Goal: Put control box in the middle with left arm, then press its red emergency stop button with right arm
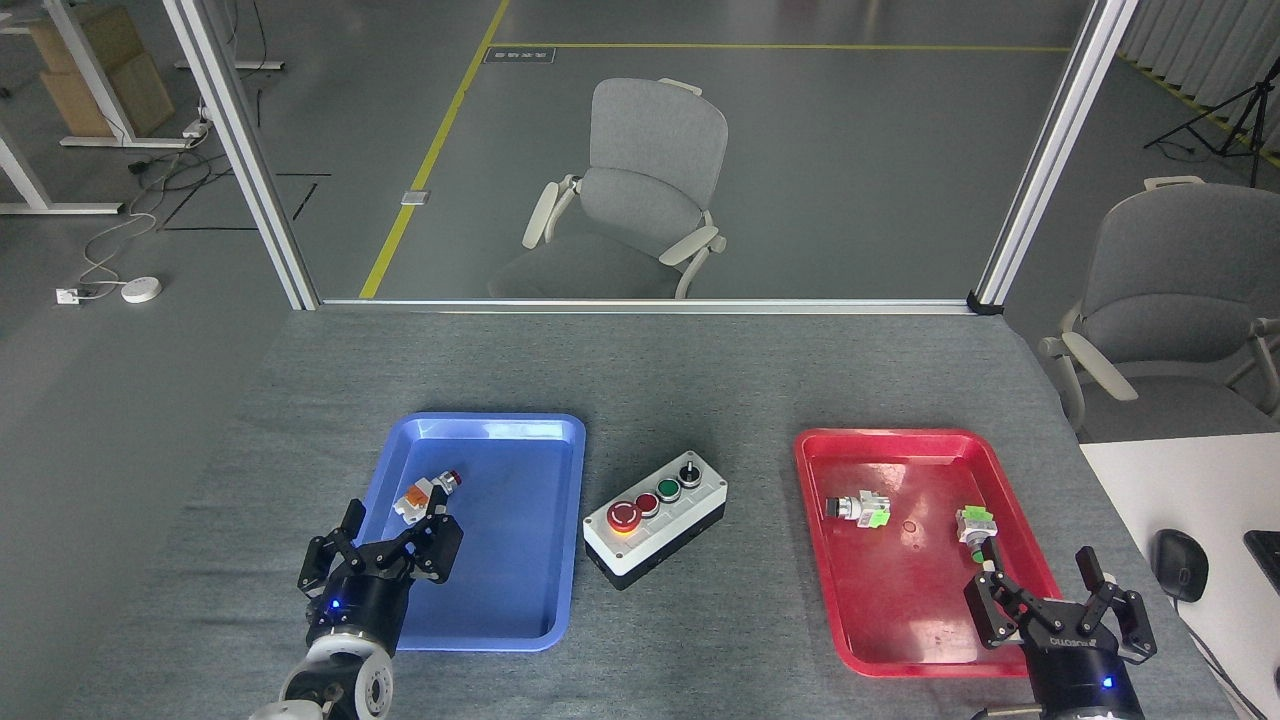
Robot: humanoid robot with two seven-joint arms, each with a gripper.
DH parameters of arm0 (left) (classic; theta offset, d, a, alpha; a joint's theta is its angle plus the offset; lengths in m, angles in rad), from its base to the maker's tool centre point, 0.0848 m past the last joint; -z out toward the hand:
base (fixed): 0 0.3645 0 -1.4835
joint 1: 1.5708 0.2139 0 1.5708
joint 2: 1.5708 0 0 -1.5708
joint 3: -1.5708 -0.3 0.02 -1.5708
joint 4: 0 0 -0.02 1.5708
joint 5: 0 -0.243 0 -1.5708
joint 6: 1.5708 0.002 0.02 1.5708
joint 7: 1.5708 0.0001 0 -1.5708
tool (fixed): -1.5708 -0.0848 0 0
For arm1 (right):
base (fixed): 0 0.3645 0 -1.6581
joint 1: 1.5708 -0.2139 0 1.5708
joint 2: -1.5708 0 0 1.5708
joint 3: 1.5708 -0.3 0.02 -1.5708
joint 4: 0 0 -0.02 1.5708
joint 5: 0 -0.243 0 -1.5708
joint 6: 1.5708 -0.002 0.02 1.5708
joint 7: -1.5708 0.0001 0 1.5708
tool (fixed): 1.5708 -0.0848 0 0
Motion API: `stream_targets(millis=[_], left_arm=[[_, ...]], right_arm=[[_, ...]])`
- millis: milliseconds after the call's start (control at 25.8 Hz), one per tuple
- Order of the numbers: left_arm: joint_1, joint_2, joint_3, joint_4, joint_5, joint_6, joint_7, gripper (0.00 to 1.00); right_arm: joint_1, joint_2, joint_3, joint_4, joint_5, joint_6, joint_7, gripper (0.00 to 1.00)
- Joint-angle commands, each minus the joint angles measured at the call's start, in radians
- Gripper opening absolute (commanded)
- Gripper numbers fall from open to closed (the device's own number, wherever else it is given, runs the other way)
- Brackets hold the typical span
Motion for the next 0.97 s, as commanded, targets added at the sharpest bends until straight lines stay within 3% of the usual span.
stream_targets(millis=[0,542,929], left_arm=[[-0.001,0.000,0.000,0.000,-0.001,0.001,0.000,0.99],[0.001,0.000,0.000,0.000,-0.001,0.001,0.000,0.99],[-0.001,0.000,0.000,0.000,0.001,-0.001,0.000,0.99]], right_arm=[[0.041,-0.001,0.019,-0.058,-0.004,0.018,0.026,0.98],[0.032,-0.018,0.031,-0.080,-0.004,0.014,0.035,0.98],[-0.031,-0.021,0.099,-0.041,-0.004,0.014,0.035,0.98]])
